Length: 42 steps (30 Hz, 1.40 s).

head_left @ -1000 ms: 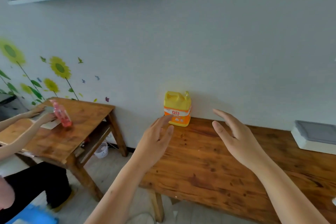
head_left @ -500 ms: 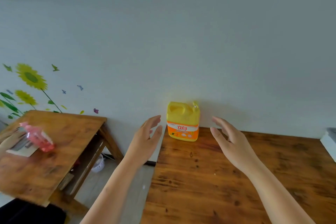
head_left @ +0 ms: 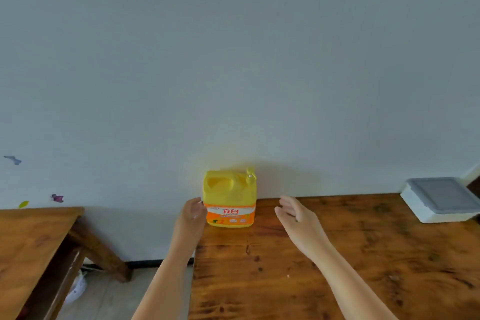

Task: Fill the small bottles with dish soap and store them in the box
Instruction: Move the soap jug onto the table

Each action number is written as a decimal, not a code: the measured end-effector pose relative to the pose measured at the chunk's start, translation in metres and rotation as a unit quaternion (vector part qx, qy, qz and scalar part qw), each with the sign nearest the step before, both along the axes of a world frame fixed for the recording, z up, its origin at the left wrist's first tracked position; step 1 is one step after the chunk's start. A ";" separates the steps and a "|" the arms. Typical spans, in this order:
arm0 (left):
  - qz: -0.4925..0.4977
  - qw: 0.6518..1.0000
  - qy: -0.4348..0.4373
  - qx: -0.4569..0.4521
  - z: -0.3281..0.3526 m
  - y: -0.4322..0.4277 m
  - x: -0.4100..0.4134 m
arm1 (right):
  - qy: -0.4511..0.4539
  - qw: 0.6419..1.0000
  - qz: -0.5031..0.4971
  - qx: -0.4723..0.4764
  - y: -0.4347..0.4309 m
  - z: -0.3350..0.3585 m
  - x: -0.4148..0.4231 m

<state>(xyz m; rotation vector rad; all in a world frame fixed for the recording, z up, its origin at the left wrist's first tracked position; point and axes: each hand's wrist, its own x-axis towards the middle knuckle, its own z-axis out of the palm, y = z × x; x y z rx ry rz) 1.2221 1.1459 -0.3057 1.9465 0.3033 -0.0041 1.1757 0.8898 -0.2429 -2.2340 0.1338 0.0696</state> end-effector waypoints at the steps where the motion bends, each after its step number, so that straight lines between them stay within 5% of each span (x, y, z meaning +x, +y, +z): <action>1: -0.002 1.000 0.008 0.003 -0.006 -0.002 0.011 | 0.006 1.000 -0.009 0.001 0.000 -0.005 0.008; 14: 0.014 0.992 0.053 0.117 -0.044 -0.008 0.128 | 0.070 0.996 -0.056 0.031 0.018 -0.089 0.139; 23: -0.003 0.986 0.140 0.088 -0.101 -0.006 0.185 | 0.073 0.997 -0.009 0.026 0.034 -0.151 0.198; 32: 0.034 0.980 0.136 0.142 -0.119 -0.005 0.210 | 0.093 0.987 -0.072 0.108 0.048 -0.181 0.227; 42: 0.043 0.967 0.067 0.242 -0.099 -0.016 0.185 | 0.041 0.995 -0.080 0.049 0.039 -0.188 0.222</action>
